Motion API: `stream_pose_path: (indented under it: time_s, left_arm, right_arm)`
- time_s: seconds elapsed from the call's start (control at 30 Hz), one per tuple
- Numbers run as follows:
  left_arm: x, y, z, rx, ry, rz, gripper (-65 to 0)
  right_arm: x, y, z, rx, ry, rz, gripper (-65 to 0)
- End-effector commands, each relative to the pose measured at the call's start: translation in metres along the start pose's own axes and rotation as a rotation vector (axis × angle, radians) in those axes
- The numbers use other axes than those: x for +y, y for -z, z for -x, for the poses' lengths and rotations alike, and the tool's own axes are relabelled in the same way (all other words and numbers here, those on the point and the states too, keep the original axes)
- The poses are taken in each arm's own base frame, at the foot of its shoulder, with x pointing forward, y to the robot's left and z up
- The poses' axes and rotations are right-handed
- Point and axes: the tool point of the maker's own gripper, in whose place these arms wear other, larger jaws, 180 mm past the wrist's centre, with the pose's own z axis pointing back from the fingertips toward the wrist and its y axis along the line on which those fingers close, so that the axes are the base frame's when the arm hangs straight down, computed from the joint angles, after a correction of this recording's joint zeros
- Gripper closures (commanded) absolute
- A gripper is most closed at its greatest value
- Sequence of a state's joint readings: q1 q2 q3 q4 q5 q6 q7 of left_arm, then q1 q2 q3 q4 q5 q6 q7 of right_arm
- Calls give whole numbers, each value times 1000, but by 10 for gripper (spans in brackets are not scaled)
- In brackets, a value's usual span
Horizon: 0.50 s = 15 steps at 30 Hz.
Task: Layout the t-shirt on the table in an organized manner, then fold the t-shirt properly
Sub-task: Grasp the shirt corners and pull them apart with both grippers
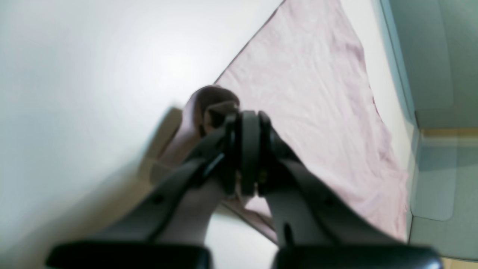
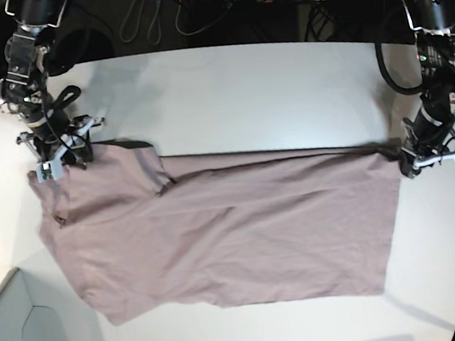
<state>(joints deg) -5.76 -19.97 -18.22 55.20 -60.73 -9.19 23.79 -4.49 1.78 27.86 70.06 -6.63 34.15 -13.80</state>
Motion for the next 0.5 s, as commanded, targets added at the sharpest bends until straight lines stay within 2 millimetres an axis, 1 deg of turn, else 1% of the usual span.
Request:
stream_pose_path:
  time_s: [0.0, 0.03, 0.07, 0.13, 0.23, 0.27, 0.33, 0.4, 0.47]
  left_arm:
    - [-12, 0, -20, -44, 6, 36, -5]
    - [-12, 0, -20, -45, 6, 36, -5]
    - [-12, 0, -20, -45, 6, 36, -5]
    - [-12, 1, -19, -43, 7, 36, -5]
    - [-14, 1, -19, -44, 5, 42, -5]
    - [-15, 1, -20, -45, 5, 43, -5]
    - [-16, 1, -20, -45, 2, 46, -5]
    - [-15, 0, -21, -48, 1, 45, -5]
    - [-18, 0, -22, -52, 4, 53, -5]
  right_arm:
    - [-1, -1, 1, 14, -10, -1, -106]
    - [-1, -1, 2, 16, -9, -1, -45]
    - [0, -3, 8, 26, -6, -2, 0]
    - [4, -6, 12, 26, -4, -4, 0]
    - [-2, -20, 6, -1, -29, 19, 0]
    - [-3, -26, 0, -18, -47, 28, 0]
    - [4, -41, -11, -65, -60, 37, 0]
    - [4, -62, -27, -115, -96, 57, 0]
    - [12, -82, -40, -162, -114, 64, 0]
